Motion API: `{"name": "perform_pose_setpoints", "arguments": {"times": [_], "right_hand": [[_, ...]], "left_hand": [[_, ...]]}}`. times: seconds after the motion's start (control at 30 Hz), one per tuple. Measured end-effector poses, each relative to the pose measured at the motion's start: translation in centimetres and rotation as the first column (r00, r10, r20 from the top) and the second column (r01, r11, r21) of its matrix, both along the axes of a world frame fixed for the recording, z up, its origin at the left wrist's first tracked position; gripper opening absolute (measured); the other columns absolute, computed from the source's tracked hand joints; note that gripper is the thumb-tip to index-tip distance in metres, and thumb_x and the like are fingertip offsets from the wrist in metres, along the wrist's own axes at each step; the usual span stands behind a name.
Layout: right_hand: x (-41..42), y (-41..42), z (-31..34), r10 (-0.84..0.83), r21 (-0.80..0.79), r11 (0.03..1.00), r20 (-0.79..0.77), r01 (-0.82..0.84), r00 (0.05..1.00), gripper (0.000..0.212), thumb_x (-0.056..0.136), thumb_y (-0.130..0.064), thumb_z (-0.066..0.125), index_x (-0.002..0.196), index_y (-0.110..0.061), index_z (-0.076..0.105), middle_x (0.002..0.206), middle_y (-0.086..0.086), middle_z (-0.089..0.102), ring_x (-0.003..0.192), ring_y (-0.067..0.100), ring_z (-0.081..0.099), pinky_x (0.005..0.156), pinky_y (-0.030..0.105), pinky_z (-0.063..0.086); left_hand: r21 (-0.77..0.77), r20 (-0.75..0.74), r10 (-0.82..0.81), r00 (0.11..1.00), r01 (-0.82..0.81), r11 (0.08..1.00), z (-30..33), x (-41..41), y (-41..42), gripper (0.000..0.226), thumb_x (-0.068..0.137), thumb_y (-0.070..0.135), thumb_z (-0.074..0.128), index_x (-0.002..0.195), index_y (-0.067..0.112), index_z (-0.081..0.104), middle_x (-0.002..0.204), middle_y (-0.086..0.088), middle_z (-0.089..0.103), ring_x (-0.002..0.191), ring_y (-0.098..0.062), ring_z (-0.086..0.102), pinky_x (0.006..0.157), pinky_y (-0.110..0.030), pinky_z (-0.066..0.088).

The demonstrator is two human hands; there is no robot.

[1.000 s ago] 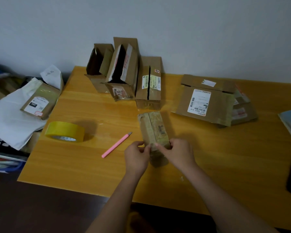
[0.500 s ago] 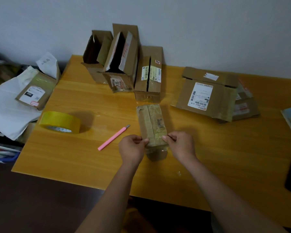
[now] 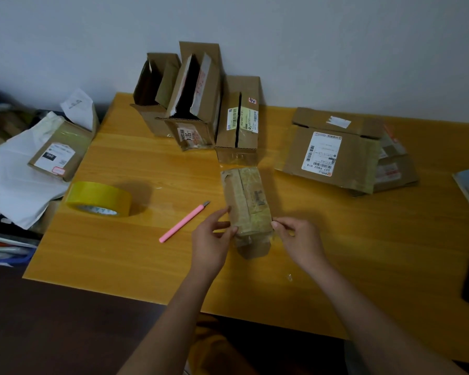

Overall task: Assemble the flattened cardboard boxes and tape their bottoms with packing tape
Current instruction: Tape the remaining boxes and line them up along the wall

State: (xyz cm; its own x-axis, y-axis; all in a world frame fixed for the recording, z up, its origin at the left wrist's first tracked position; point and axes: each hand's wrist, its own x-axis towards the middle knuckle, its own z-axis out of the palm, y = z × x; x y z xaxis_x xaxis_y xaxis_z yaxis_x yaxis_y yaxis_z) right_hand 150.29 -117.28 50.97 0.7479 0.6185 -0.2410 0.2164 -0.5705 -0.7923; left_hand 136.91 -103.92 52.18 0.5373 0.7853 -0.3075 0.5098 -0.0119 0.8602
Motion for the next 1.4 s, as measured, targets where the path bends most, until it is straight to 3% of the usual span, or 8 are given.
{"name": "perform_pose_setpoints", "arguments": {"times": [0.13, 0.2, 0.4, 0.53, 0.87, 1.03, 1.23, 1.4], "right_hand": [[-0.5, 0.1, 0.5, 0.011, 0.155, 0.988, 0.037, -0.016, 0.999, 0.038, 0.092, -0.014, 0.065, 0.129, -0.018, 0.062, 0.111, -0.009, 0.066, 0.089, -0.023, 0.055, 0.076, 0.000, 0.044], [-0.6, 0.2, 0.5, 0.079, 0.123, 0.988, 0.078, -0.088, 0.994, 0.042, 0.088, -0.021, 0.071, 0.129, -0.022, 0.062, 0.114, -0.007, 0.066, 0.092, -0.015, 0.058, 0.079, 0.002, 0.047], [0.1, 0.2, -0.2, 0.190, 0.065, 0.978, 0.118, -0.198, 0.975, 0.057, 0.069, -0.026, 0.085, 0.122, -0.014, 0.067, 0.120, 0.008, 0.068, 0.097, 0.016, 0.068, 0.086, 0.034, 0.058], [0.5, 0.7, -0.9, 0.250, -0.030, 0.968, 0.202, -0.249, 0.947, 0.062, 0.066, -0.029, 0.087, 0.122, -0.011, 0.067, 0.115, 0.015, 0.070, 0.097, 0.026, 0.069, 0.086, 0.043, 0.057], [0.1, 1.4, -0.5, 0.276, -0.056, 0.959, 0.419, -0.278, 0.865, 0.048, 0.056, -0.017, 0.091, 0.099, 0.000, 0.075, 0.077, 0.021, 0.070, 0.064, 0.036, 0.064, 0.054, 0.042, 0.057], [0.2, 1.6, -0.4, 0.271, -0.060, 0.961, 0.428, -0.272, 0.862, 0.043, 0.060, -0.016, 0.089, 0.098, -0.001, 0.075, 0.078, 0.022, 0.070, 0.069, 0.036, 0.065, 0.057, 0.042, 0.056], [0.5, 1.7, -0.1, 0.296, -0.110, 0.955, 0.442, -0.276, 0.847, 0.035, 0.069, -0.021, 0.084, 0.100, -0.007, 0.075, 0.078, 0.019, 0.069, 0.067, 0.035, 0.065, 0.058, 0.037, 0.052], [0.5, 1.7, 1.0, 0.391, -0.280, 0.918, 0.509, -0.281, 0.767, 0.039, 0.079, -0.043, 0.075, 0.110, -0.020, 0.071, 0.088, 0.011, 0.073, 0.075, 0.030, 0.068, 0.062, 0.035, 0.052]], "left_hand": [[0.119, 0.010, -0.106, 0.994, 0.104, 0.987, 0.1, 0.1, -0.4, 0.031, 0.082, 0.012, 0.076, 0.113, 0.013, 0.071, 0.113, 0.000, 0.067, 0.085, 0.001, 0.064, 0.076, -0.009, 0.052], [0.136, -0.006, -0.151, 0.988, 0.151, 0.979, 0.0, 0.3, -0.6, 0.035, 0.077, 0.013, 0.080, 0.111, 0.009, 0.072, 0.108, 0.000, 0.064, 0.083, 0.001, 0.061, 0.074, -0.007, 0.050], [0.203, -0.083, -0.189, 0.978, 0.203, 0.958, -0.3, 0.6, -0.6, 0.044, 0.070, 0.014, 0.084, 0.111, 0.004, 0.071, 0.099, -0.002, 0.060, 0.090, -0.018, 0.064, 0.079, -0.021, 0.052], [0.267, -0.148, -0.222, 0.964, 0.255, 0.929, -0.4, 1.0, -0.7, 0.044, 0.070, 0.016, 0.085, 0.109, 0.001, 0.070, 0.101, -0.009, 0.062, 0.088, -0.022, 0.063, 0.079, -0.030, 0.055], [0.392, -0.204, -0.238, 0.950, 0.302, 0.869, -0.6, 1.3, -1.0, 0.027, 0.074, 0.013, 0.082, 0.095, 0.000, 0.070, 0.092, -0.013, 0.061, 0.076, -0.028, 0.062, 0.069, -0.039, 0.055], [0.404, -0.197, -0.221, 0.955, 0.284, 0.870, -0.9, 1.4, -1.1, 0.023, 0.075, 0.012, 0.081, 0.094, 0.001, 0.071, 0.090, -0.010, 0.061, 0.074, -0.023, 0.061, 0.066, -0.026, 0.047], [0.411, -0.203, -0.254, 0.946, 0.317, 0.855, -0.7, 1.5, -0.8, 0.021, 0.076, 0.007, 0.078, 0.096, 0.003, 0.070, 0.092, -0.008, 0.061, 0.077, -0.022, 0.062, 0.071, -0.035, 0.056], [0.407, -0.231, -0.286, 0.930, 0.360, 0.840, -0.7, 1.2, -0.6, 0.027, 0.076, 0.006, 0.078, 0.101, 0.006, 0.069, 0.095, -0.006, 0.061, 0.079, -0.022, 0.063, 0.072, -0.039, 0.056]]}}
